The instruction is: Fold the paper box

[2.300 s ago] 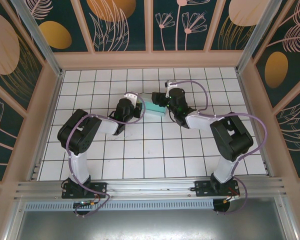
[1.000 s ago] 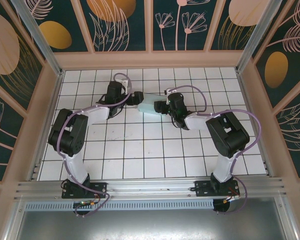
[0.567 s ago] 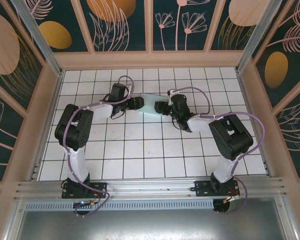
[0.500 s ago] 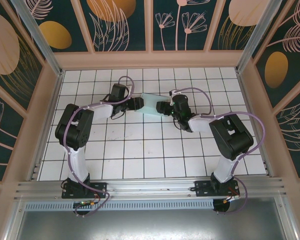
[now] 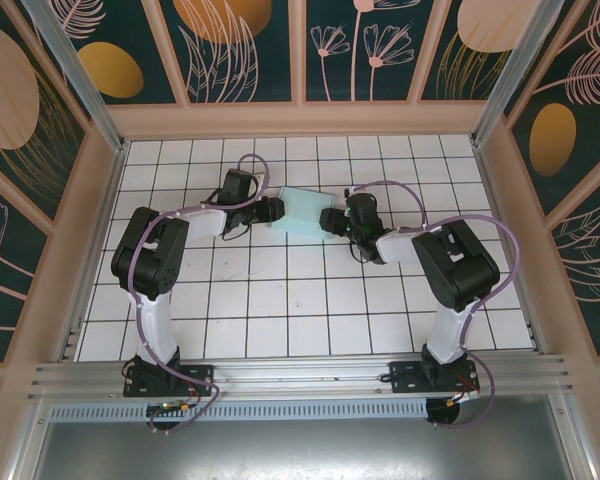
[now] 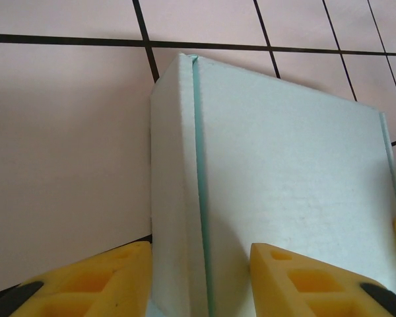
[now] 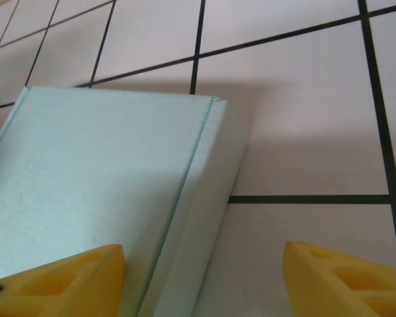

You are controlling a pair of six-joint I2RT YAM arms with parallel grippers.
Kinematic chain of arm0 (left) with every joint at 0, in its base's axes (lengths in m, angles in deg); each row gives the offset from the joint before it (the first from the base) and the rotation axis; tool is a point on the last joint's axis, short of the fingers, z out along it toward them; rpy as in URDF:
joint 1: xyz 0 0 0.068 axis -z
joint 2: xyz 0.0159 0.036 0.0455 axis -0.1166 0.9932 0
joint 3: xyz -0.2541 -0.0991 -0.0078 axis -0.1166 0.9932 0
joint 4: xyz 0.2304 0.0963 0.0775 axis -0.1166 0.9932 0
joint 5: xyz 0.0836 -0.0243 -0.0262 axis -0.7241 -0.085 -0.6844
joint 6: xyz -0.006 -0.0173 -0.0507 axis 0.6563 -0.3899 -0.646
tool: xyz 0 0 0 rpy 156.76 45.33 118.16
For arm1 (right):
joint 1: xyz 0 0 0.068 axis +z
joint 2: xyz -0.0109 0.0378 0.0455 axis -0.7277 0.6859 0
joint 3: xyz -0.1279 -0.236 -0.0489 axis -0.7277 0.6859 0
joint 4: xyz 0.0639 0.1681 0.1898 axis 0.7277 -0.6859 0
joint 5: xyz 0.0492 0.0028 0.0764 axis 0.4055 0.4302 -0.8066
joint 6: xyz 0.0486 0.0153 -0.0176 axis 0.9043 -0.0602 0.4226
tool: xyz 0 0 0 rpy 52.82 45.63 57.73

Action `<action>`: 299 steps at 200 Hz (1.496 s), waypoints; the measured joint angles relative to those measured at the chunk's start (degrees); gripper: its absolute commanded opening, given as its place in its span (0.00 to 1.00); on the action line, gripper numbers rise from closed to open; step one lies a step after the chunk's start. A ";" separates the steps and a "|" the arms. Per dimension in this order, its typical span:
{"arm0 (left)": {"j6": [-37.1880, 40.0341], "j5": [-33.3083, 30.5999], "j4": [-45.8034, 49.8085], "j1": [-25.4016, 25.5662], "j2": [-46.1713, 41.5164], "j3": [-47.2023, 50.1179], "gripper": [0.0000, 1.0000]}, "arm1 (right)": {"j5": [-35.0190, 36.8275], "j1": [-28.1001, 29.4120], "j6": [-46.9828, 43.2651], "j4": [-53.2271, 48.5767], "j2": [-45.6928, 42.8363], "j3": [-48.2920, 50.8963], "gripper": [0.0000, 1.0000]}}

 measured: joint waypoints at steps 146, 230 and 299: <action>-0.74 0.37 0.46 0.04 -0.13 -2.80 0.53 | -13.16 -7.85 9.81 12.24 -2.82 5.97 0.70; -2.10 1.20 0.81 -0.87 1.92 -3.34 0.30 | -21.53 -10.08 12.79 13.92 -2.71 6.38 0.94; -3.34 3.43 -1.75 -1.70 1.92 -1.62 0.22 | -21.66 -10.12 11.82 10.78 -2.71 5.49 0.99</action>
